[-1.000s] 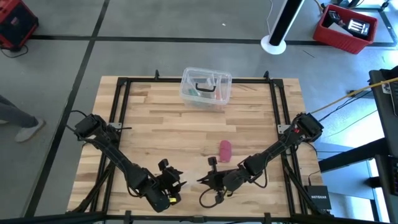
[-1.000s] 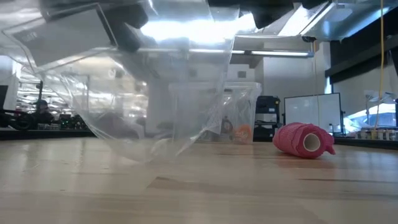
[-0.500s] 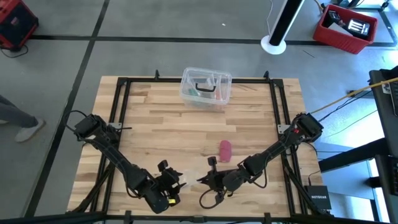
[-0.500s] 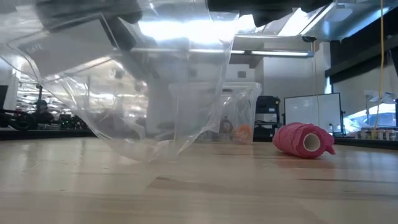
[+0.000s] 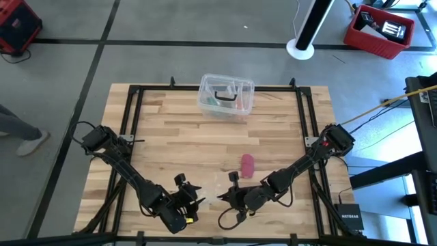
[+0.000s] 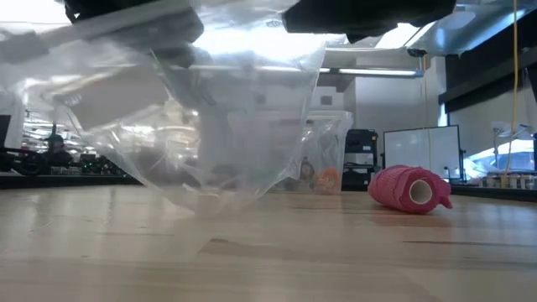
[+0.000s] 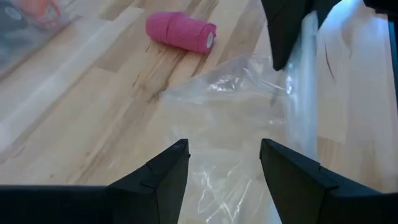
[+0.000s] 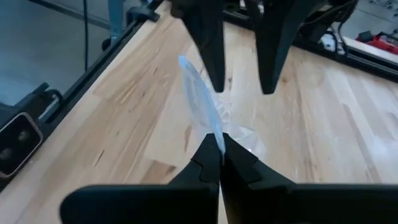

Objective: Roll bandage
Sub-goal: Open the transparent zip bag

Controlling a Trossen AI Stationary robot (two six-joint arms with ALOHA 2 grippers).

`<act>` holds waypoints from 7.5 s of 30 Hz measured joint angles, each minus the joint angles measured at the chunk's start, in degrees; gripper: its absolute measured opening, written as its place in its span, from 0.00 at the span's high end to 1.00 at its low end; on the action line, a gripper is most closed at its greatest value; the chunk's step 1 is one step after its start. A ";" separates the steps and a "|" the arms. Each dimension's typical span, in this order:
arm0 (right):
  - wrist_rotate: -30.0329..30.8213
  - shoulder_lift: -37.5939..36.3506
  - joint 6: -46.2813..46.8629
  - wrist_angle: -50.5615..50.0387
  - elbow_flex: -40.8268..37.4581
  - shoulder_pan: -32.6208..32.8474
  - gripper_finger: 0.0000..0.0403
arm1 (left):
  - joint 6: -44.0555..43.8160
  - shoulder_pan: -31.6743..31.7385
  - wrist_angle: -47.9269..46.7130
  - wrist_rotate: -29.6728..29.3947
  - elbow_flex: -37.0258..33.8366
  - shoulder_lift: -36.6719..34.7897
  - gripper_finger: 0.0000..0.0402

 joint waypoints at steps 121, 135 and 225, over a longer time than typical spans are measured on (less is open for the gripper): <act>0.73 -3.46 10.79 -49.28 18.60 5.47 0.52 | 26.52 0.72 16.13 9.21 5.30 8.17 1.00; 12.77 2.88 14.56 -2.42 -6.70 10.83 0.50 | 22.44 5.08 16.01 9.37 5.29 8.31 1.00; 12.40 3.80 13.80 0.22 -4.48 7.89 1.00 | 7.60 -3.22 2.45 0.90 5.29 5.33 1.00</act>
